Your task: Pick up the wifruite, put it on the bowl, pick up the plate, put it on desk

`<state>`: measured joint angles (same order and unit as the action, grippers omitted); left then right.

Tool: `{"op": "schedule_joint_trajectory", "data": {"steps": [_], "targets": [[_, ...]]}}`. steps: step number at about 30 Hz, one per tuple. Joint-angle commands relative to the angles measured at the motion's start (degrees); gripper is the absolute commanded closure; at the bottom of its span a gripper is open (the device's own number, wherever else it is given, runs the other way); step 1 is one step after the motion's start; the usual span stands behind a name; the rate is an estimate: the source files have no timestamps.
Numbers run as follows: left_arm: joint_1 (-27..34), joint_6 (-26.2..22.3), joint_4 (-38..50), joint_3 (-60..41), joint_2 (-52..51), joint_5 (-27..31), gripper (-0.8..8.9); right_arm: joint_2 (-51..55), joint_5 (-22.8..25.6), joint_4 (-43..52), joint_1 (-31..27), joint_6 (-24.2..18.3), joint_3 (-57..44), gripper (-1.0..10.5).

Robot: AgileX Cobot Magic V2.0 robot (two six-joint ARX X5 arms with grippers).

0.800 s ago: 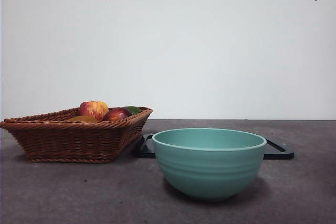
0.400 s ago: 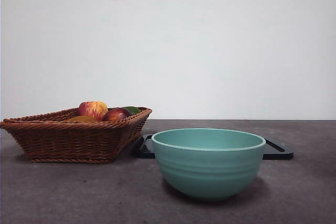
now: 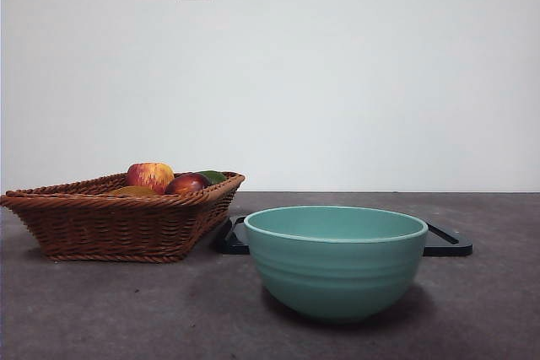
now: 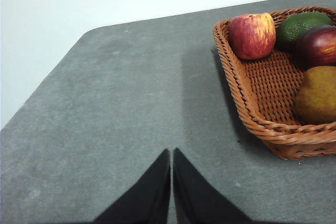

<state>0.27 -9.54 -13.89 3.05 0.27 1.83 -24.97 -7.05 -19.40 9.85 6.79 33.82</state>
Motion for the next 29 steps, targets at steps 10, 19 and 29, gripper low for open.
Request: {"op": "schedule_joint_trajectory", "data": {"steps": [10, 19, 29], "targets": [[0.13, 0.07, -1.51, -0.70, -0.11, 0.31, 8.06, 16.02, 1.46, 16.59, -9.03, -3.39, -19.58, 9.3], [0.13, 0.07, -1.51, -0.70, -0.11, 0.31, 8.06, 22.40, 7.72, 16.87, -10.01, -3.21, -29.20, 9.3], [0.13, 0.07, -1.51, -0.70, -0.09, 0.31, 8.06, 24.76, 7.80, 12.81, -11.76, -2.71, -33.20, 9.3]]}}
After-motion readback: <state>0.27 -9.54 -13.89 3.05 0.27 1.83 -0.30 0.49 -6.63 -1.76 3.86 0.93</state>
